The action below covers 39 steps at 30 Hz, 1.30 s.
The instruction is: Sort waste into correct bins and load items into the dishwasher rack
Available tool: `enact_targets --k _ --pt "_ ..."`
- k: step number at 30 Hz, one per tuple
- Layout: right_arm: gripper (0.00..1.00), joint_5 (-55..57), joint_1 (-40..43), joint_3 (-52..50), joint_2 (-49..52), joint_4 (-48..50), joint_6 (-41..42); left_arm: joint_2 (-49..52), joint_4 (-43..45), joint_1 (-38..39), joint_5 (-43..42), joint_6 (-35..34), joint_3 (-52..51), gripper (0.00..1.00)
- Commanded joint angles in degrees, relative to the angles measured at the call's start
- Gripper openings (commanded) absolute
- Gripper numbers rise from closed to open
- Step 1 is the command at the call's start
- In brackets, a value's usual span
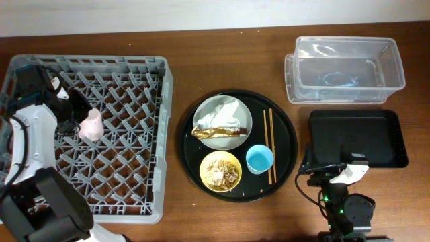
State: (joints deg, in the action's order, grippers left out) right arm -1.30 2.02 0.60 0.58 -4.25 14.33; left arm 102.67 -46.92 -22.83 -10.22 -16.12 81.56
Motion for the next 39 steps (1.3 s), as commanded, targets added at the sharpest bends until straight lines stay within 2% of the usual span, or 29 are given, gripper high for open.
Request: enact_targets --k 1,7,14,18,20,23,24,25,26,27,28,32,36,39 --pt "0.99 0.3 -0.5 -0.3 -0.4 -0.3 -0.6 0.5 -0.8 -0.5 5.4 -0.2 0.7 0.0" --pt "0.99 0.3 -0.5 -0.3 -0.4 -0.3 -0.6 -1.4 -2.1 -3.2 9.7 -4.9 1.0 0.0" --pt "0.99 0.3 -0.5 -0.3 -0.4 -0.3 -0.6 -4.7 -4.6 -8.4 7.7 -4.9 1.0 0.0" --pt "0.98 0.3 -0.5 -0.3 -0.4 -0.3 -0.6 -4.7 -5.4 -8.4 -4.1 -4.9 1.0 0.0" --pt "0.99 0.3 -0.5 -0.3 -0.4 -0.3 -0.6 -4.7 -6.0 -7.5 -14.0 -4.0 1.0 0.0" --pt "0.99 0.3 -0.5 -0.3 -0.4 -0.3 -0.6 -4.7 -6.7 -4.3 -28.6 4.6 1.0 0.0" --pt "0.99 0.3 -0.5 -0.3 -0.4 -0.3 -0.6 -4.7 -7.4 -2.5 -31.2 7.2 1.0 0.05" --pt "0.99 0.3 -0.5 -0.3 -0.4 -0.3 -0.6 -4.7 -8.3 -0.4 -31.5 8.7 1.0 0.21" --pt "0.99 0.3 -0.5 -0.3 -0.4 -0.3 -0.6 -4.7 -9.2 2.4 -30.4 10.6 1.0 0.47" --pt "0.99 0.3 -0.5 -0.3 -0.4 -0.3 -0.6 -4.7 -9.4 5.0 -28.2 11.8 1.0 0.66" --pt "0.99 0.3 -0.5 -0.3 -0.4 -0.3 -0.6 -4.7 -9.4 7.6 -24.4 12.0 1.0 0.7" --pt "0.99 0.3 -0.5 -0.3 -0.4 -0.3 -0.6 -4.3 -10.1 16.3 -9.5 11.9 1.0 0.7" --pt "0.99 0.3 -0.5 -0.3 -0.4 -0.3 -0.6 -2.4 -12.8 23.5 1.0 11.9 1.0 0.7" --pt "0.99 0.3 -0.5 -0.3 -0.4 -0.3 -0.6 -0.7 -13.5 26.8 2.6 12.2 1.0 0.63"
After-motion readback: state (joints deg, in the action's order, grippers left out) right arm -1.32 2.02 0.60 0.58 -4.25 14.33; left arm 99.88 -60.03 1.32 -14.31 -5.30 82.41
